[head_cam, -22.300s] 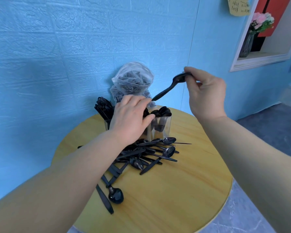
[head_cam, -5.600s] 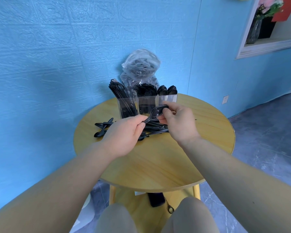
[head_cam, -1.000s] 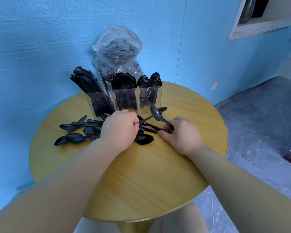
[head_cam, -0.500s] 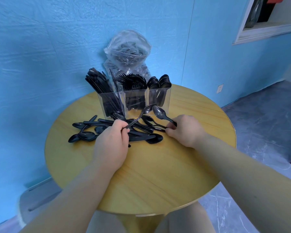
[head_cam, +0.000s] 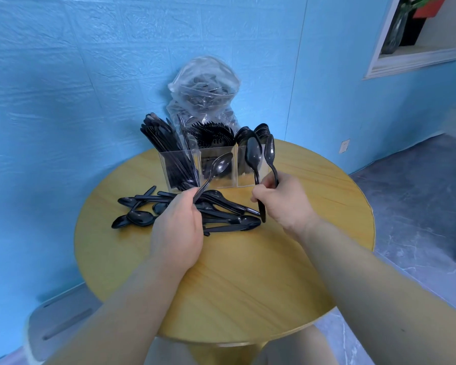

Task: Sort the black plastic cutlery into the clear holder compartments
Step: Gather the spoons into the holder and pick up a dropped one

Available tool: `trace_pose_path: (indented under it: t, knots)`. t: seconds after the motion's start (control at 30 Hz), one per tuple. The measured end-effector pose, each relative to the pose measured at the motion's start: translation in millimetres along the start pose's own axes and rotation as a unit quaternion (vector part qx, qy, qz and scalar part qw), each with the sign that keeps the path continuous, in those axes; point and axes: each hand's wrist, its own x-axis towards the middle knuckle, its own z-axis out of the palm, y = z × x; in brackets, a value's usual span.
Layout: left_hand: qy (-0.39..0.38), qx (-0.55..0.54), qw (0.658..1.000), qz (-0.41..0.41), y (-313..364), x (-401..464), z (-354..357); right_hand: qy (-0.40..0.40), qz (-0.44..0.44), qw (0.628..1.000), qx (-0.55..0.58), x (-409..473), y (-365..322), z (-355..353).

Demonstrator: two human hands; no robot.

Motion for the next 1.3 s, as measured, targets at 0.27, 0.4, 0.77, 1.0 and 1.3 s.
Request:
trace_pose_path:
  t: [0.27,0.4,0.77,1.0,1.3]
  knots:
    - [-0.005,0.0,1.0,-0.002,-3,2,2,-0.013,0.007,0.982,0.189,-9,17,16]
    - [0.003,0.011,1.0,-0.001,-5,2,2,-0.006,0.005,0.977,0.212,-12,18,19]
    - [0.008,-0.005,1.0,-0.006,-1,3,1,-0.034,0.046,0.978,0.202,-5,1,14]
    - [0.024,0.014,1.0,0.008,2,-1,-8,-0.056,0.126,0.963,0.23,-12,-10,19]
    - [-0.072,-0.029,0.997,0.031,40,2,-36,-0.071,0.117,0.951,0.279,-27,-39,15]
